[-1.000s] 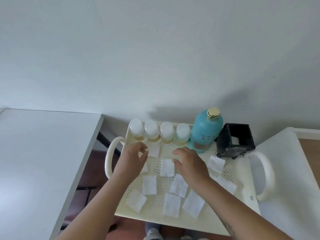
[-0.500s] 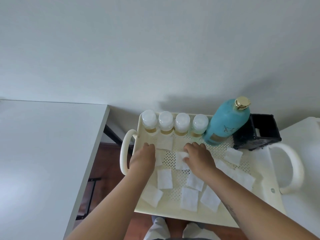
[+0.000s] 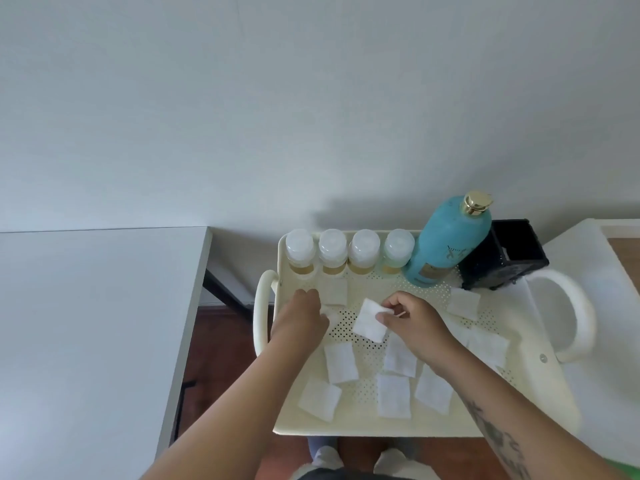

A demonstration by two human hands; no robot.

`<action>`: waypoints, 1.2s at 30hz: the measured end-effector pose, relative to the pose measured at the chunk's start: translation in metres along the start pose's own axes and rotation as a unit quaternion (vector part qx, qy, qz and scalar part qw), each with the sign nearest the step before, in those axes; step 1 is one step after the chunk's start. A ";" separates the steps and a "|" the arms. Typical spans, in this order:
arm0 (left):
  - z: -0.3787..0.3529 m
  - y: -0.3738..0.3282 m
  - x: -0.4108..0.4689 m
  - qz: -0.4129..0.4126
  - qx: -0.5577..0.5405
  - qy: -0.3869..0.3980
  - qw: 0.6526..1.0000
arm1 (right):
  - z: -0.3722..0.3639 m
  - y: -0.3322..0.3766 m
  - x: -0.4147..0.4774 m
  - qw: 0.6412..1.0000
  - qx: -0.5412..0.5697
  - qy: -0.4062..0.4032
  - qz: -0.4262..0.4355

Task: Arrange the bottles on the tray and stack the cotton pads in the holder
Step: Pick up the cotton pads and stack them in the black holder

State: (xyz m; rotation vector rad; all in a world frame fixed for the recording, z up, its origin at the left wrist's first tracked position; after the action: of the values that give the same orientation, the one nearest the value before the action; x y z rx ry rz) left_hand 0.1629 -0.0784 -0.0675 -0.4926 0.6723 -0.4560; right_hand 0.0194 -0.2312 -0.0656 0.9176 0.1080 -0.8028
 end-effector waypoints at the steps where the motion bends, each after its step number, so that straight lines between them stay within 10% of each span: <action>1: 0.003 -0.001 -0.003 -0.023 -0.028 -0.015 0.999 | 0.006 0.003 -0.005 1.000 0.014 -0.012 0.005; 20: 0.003 -0.136 -0.039 -0.141 -0.389 0.002 0.910 | 0.215 -0.004 -0.044 0.966 0.020 -0.243 0.089; 36: -0.044 -0.197 -0.035 -0.099 -0.405 -0.043 0.908 | 0.239 -0.034 0.055 0.967 -0.143 -0.160 0.138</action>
State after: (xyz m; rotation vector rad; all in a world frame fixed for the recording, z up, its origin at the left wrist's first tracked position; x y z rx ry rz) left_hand 0.0621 -0.2269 0.0306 -1.3728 0.7134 -0.3249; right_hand -0.0217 -0.4528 0.0383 0.5073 -0.1815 -0.6450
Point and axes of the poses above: each hand's wrist, its own x-axis towards the middle knuckle, its own z-axis out of the back of the hand, y = z × x, the point moved 8 cm from there along x, towards the middle knuckle, and after that the axes turned 12 degrees about -x, right-handed, at the moved point
